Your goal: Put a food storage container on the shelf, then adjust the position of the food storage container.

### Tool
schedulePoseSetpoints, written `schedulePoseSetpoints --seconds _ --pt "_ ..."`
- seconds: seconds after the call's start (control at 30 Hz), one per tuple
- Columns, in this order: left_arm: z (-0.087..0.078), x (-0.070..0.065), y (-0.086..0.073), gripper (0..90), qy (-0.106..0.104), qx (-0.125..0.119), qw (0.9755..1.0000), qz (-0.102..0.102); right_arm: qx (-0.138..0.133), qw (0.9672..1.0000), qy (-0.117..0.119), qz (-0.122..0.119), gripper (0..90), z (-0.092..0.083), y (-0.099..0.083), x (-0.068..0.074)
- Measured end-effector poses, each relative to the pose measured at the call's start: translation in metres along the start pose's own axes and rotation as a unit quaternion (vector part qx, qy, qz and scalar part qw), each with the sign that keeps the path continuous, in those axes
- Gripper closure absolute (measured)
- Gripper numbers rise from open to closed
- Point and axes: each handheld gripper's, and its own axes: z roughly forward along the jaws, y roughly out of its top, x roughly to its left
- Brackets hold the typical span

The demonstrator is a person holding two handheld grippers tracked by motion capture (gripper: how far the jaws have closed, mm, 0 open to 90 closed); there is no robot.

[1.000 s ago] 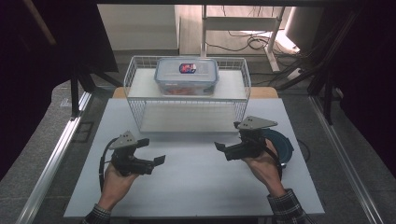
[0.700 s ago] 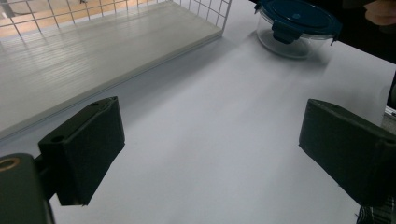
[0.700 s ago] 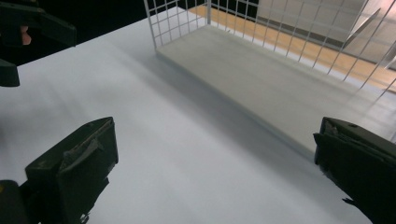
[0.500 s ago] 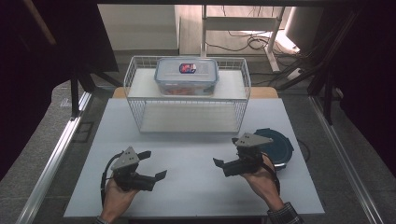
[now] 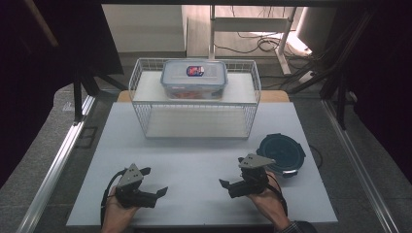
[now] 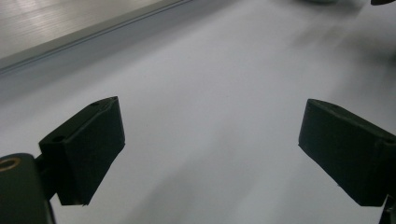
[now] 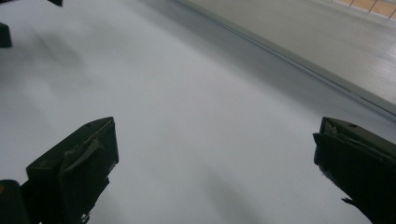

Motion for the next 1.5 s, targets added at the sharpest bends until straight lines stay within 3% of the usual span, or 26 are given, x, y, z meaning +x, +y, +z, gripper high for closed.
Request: schedulePoseSetpoints --seconds 0.17,0.27,0.37,0.47,0.6,0.67,0.87,1.07,1.2,1.33,1.5 --pt "0.001 0.001 -0.001 6.5 -0.001 0.003 1.0 0.0 0.004 0.9999 -0.008 0.009 0.0 -0.001 0.001 -0.003" --pt "0.003 0.001 -0.001 6.5 -0.001 0.005 1.0 -0.001 0.005 0.9995 -0.027 0.016 0.0 -0.005 0.003 -0.009" --pt "0.003 0.002 -0.001 7.0 -0.002 0.004 1.0 -0.003 -0.003 0.9984 -0.032 0.046 0.0 -0.012 0.005 -0.019" --pt "0.003 0.003 -0.002 7.0 -0.003 0.005 1.0 -0.007 0.0 0.9974 -0.046 0.056 0.0 -0.021 0.006 -0.03" --pt "0.003 0.004 -0.002 7.0 -0.006 0.004 0.9999 -0.01 0.001 0.9936 -0.086 0.073 12.5 -0.034 0.003 -0.052" --pt "0.004 0.005 -0.002 7.0 -0.007 0.005 0.9999 -0.01 -0.004 0.9906 -0.103 0.09 23.6 -0.042 -0.002 -0.065" --pt "0.006 0.004 -0.002 7.1 -0.01 0.011 0.9999 -0.009 0.002 0.9818 -0.159 0.103 57.4 -0.068 -0.016 -0.101" --pt "0.007 0.004 -0.002 7.1 -0.01 0.013 0.9998 -0.007 -0.003 0.9665 -0.219 0.133 81.4 -0.092 -0.029 -0.133" --pt "0.008 0.005 -0.003 7.2 -0.011 0.016 0.9998 -0.007 0.002 0.9601 -0.237 0.149 89.1 -0.1 -0.037 -0.15" --pt "0.008 0.006 -0.003 7.2 -0.012 0.015 0.9997 -0.011 0.009 0.9527 -0.253 0.167 89.4 -0.104 -0.044 -0.167" --pt "0.009 0.006 -0.003 7.3 -0.014 0.018 0.9997 -0.012 0.018 0.9474 -0.263 0.181 89.4 -0.101 -0.049 -0.18"
